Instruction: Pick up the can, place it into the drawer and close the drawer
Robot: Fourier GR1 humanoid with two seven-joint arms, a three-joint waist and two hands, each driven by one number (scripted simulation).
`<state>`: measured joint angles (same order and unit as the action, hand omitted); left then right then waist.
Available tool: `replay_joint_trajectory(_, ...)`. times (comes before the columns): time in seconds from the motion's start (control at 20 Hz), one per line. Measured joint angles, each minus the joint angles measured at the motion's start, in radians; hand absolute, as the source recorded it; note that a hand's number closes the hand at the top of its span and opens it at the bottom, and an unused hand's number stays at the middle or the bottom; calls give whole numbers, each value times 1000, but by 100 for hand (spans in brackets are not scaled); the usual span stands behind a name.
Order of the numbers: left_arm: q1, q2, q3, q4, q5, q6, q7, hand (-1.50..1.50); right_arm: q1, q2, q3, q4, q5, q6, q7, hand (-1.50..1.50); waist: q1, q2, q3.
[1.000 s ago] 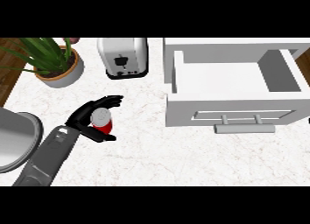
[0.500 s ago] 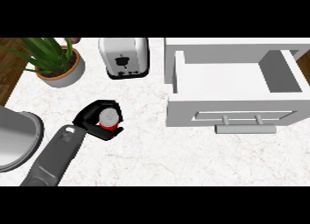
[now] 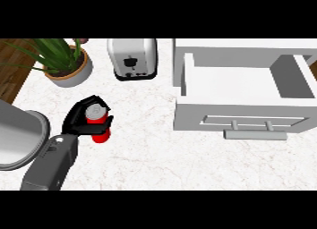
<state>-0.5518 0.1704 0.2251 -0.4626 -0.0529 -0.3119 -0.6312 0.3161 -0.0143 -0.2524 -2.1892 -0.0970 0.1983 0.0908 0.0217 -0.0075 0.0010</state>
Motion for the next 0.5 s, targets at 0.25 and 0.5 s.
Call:
replay_joint_trajectory(0.25,32,-41,58,-147,69,158,87,150,6,6,-2,-19,-1,-4,10,-150,0,-3,1)
replay_joint_trajectory(0.5,103,-94,4,-442,83,234,266,150,15,3,7,-38,-9,-10,20,-150,-3,-3,1)
